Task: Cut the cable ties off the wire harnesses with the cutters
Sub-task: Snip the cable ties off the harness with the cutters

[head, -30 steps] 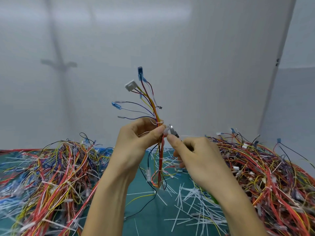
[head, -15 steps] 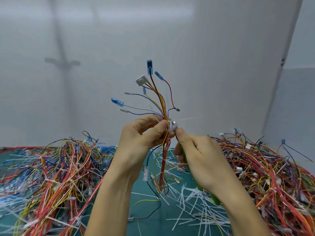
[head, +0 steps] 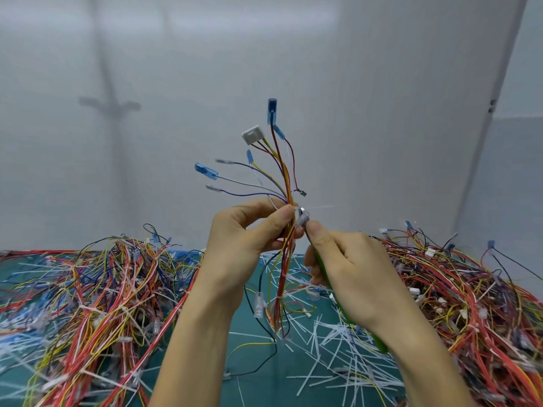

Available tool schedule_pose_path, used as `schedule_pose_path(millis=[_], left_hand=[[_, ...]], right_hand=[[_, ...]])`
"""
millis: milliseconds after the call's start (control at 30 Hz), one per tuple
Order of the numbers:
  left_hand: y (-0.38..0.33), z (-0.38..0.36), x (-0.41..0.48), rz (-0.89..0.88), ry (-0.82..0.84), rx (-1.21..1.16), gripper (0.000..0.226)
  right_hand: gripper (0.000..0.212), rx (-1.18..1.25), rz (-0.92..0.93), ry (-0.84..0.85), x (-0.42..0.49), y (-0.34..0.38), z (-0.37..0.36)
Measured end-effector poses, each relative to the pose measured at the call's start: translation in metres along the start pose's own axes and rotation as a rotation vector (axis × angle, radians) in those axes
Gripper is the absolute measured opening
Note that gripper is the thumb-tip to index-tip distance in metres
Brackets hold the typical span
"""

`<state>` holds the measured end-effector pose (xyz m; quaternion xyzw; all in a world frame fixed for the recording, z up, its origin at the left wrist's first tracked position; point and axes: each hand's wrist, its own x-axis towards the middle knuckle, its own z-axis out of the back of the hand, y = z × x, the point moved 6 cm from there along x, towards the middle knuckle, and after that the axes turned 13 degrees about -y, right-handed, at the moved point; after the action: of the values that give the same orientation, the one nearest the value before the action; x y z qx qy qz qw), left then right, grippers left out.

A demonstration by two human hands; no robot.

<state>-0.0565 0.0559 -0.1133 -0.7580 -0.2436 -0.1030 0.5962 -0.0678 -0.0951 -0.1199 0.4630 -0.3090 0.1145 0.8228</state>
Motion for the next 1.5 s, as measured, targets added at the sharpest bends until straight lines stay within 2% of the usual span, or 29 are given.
schedule_pose_path(millis=[400,600,733,967,1133,1267,1400,1500], left_hand=[[0.003,-0.003,0.001,-0.019,-0.037,0.026,0.024],[0.004,-0.002,0.002,-0.035,-0.020,0.043,0.020],[0.005,-0.004,0.002,-0.036,-0.017,0.022,0.016],[0.006,-0.007,0.001,-0.029,-0.052,-0.010,0.025],[0.010,-0.008,0.001,0.028,-0.061,-0.035,0.017],[0.014,-0.009,0.002,0.059,-0.059,-0.017,0.007],[0.017,-0.008,0.002,0.074,-0.067,0.011,0.006],[0.018,-0.004,0.003,0.099,-0.088,-0.004,0.006]], right_hand=[[0.069,0.034,-0.047,-0.030,-0.001,0.004,0.000],[0.067,0.154,-0.103,-0.057,-0.003,0.002,-0.007],[0.056,0.191,-0.112,-0.061,-0.004,0.002,-0.011],[0.058,0.222,-0.148,-0.056,-0.004,-0.001,-0.011],[0.059,0.179,-0.124,-0.064,-0.003,-0.002,-0.010],[0.072,0.175,-0.179,-0.049,-0.004,-0.007,-0.012],[0.070,0.178,-0.189,-0.036,-0.003,-0.009,-0.014],[0.068,0.245,-0.187,-0.103,-0.002,-0.011,-0.011]])
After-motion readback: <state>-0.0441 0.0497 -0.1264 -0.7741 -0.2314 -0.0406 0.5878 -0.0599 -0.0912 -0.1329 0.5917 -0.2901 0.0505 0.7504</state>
